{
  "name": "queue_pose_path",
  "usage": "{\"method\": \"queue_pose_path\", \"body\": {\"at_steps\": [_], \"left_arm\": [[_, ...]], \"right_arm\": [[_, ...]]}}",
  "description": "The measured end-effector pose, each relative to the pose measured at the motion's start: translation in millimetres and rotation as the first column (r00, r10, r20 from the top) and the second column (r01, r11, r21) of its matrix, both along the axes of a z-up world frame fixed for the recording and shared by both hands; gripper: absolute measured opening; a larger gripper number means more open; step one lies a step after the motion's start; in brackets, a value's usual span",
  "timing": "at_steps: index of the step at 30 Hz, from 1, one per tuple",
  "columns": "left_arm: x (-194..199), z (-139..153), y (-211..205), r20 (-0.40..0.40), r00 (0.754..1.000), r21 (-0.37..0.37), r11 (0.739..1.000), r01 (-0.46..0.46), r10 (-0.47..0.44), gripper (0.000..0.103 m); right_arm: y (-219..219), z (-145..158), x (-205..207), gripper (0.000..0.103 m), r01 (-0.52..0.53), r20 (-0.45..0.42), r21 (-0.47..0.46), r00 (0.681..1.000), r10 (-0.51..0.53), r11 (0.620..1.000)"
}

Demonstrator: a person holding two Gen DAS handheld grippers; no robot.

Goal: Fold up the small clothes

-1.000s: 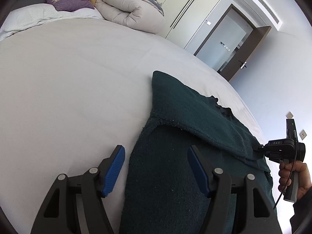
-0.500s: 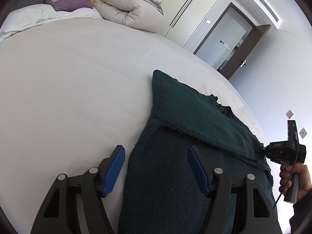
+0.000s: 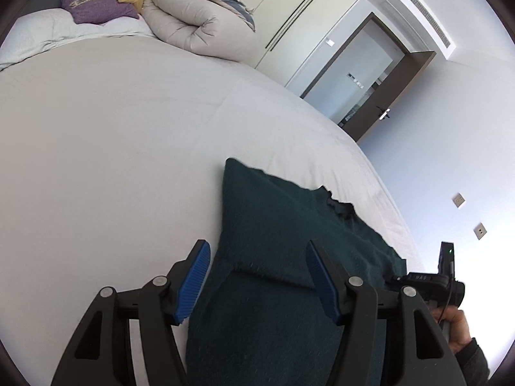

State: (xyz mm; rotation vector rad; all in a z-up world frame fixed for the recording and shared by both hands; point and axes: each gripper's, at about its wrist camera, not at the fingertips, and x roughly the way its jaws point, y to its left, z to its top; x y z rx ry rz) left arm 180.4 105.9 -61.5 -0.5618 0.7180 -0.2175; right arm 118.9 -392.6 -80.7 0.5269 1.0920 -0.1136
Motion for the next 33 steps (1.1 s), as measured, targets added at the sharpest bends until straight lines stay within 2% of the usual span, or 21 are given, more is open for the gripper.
{"method": "queue_pose_path", "body": {"at_steps": [2, 3, 5, 7, 11, 13, 16, 19, 22, 25, 27, 30, 32, 33], "left_arm": [[37, 4, 4, -0.018, 0.997, -0.040, 0.997, 0.072, -0.073, 0.048], [57, 2, 6, -0.033, 0.993, -0.065, 0.992, 0.110, -0.113, 0.045], [96, -9, 14, -0.084, 0.985, -0.123, 0.982, 0.143, -0.154, 0.032], [128, -25, 23, -0.144, 0.975, -0.176, 0.974, 0.141, -0.167, 0.031], [157, -56, 20, -0.253, 0.952, -0.091, 0.984, 0.152, -0.171, 0.029], [152, -62, 20, -0.230, 0.958, -0.057, 0.985, 0.163, -0.172, 0.024], [136, -55, 16, -0.207, 0.965, -0.029, 0.987, 0.159, -0.162, 0.023], [121, -44, 2, -0.184, 0.962, 0.044, 0.976, 0.213, -0.201, 0.030], [103, -46, -20, -0.203, 0.953, 0.186, 0.947, 0.262, -0.224, 0.032], [81, -45, -28, -0.192, 0.954, 0.271, 0.922, 0.276, -0.229, 0.035], [67, -43, -29, -0.193, 0.953, 0.321, 0.903, 0.285, -0.233, 0.037], [37, -40, -33, -0.201, 0.948, 0.390, 0.868, 0.308, -0.247, 0.044], [14, -39, -30, -0.215, 0.945, 0.408, 0.856, 0.318, -0.248, 0.063], [2, -39, -27, -0.220, 0.946, 0.410, 0.858, 0.310, -0.236, 0.067]], "right_arm": [[-4, -3, -2, 0.006, -0.007, 0.015, 0.027, 1.000, 0.006, 1.000], [-7, -5, -3, 0.006, -0.009, 0.024, 0.045, 1.000, 0.008, 0.999], [-11, -8, -6, 0.006, -0.008, 0.037, 0.082, 0.999, 0.005, 0.997], [-16, -11, -7, 0.006, -0.003, 0.046, 0.120, 0.999, -0.003, 0.993], [-17, -13, -8, 0.006, -0.014, 0.060, 0.132, 0.998, 0.006, 0.991], [-18, -14, -7, 0.006, -0.012, 0.065, 0.142, 0.998, 0.003, 0.990], [-20, -16, -9, 0.006, -0.005, 0.074, 0.153, 0.997, -0.007, 0.988], [-19, -16, -11, 0.006, -0.001, 0.081, 0.145, 0.997, -0.011, 0.989], [-20, -15, -14, 0.006, 0.015, 0.083, 0.150, 0.996, -0.027, 0.989], [-23, -16, -17, 0.006, 0.026, 0.094, 0.170, 0.995, -0.043, 0.985], [-26, -18, -20, 0.006, 0.026, 0.120, 0.197, 0.992, -0.050, 0.980], [-34, -20, -30, 0.008, 0.036, 0.159, 0.271, 0.984, -0.082, 0.962], [-38, -15, -41, 0.010, 0.075, 0.152, 0.291, 0.981, -0.124, 0.954], [-39, -10, -47, 0.015, 0.092, 0.151, 0.280, 0.979, -0.138, 0.956]]}}
